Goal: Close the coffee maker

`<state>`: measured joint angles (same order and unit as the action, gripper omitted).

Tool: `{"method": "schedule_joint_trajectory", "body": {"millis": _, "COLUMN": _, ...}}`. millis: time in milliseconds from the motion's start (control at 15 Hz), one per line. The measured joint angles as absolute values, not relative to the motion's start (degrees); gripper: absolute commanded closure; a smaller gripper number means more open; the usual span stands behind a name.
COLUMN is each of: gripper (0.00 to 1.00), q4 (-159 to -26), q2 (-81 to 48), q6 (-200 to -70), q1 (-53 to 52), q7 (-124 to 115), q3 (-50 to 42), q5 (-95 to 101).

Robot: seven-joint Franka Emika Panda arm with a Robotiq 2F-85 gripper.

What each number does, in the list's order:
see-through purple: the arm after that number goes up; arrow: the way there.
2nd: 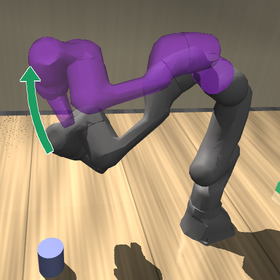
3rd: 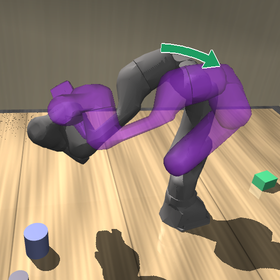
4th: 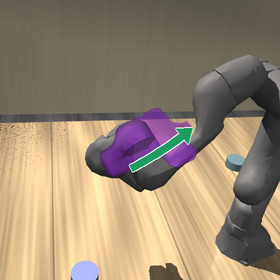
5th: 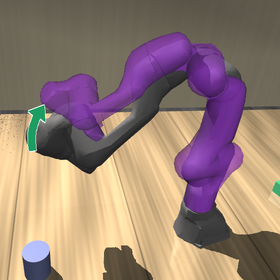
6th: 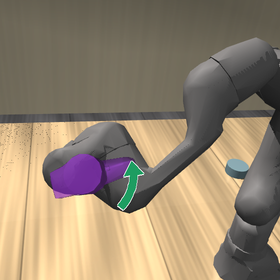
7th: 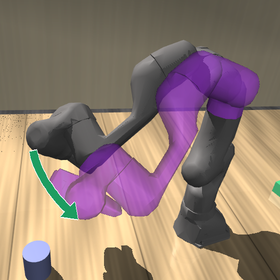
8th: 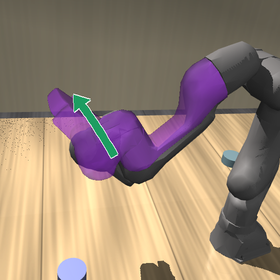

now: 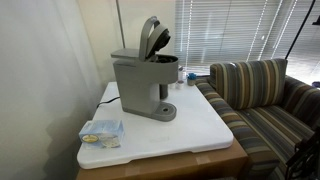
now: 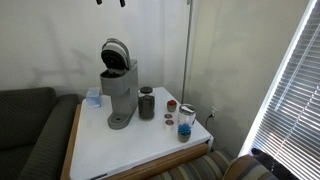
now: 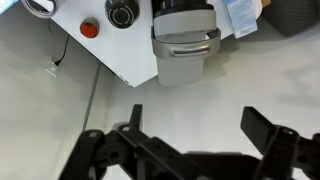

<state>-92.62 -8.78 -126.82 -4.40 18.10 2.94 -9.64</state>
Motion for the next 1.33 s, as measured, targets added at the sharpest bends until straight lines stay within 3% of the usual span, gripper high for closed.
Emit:
{"method": "schedule_joint_trajectory", "body": {"millis": 533, "gripper": 0.0, "q4": -88.37, "q2": -14.8, "q6": -126.56, "q1": -4.82, "q7": 17.86, "q3": 5.7, "q5": -9.28}}
{"method": "schedule_joint_trajectory", "body": {"millis": 600, "gripper": 0.25, "q4": -87.2, "q2": -16.34, "q6": -126.46, "q1": -4.89, "q7": 17.86, "q3": 6.0, "q5": -9.28}}
{"method": "schedule_joint_trajectory", "body": {"millis": 733, "gripper": 0.33, "q4": -84.86, "q2": -19.21, "q6": -126.11, "q1": -4.9, "q7": 17.86, "q3": 6.49, "q5": -9.28}}
{"method": "schedule_joint_trajectory", "body": {"millis": 1333, "gripper": 0.98, "q4": -78.09, "q2": -25.02, "q6": -120.08, "q1": -4.89, "q7": 17.86, "q3": 6.81, "q5": -9.25}}
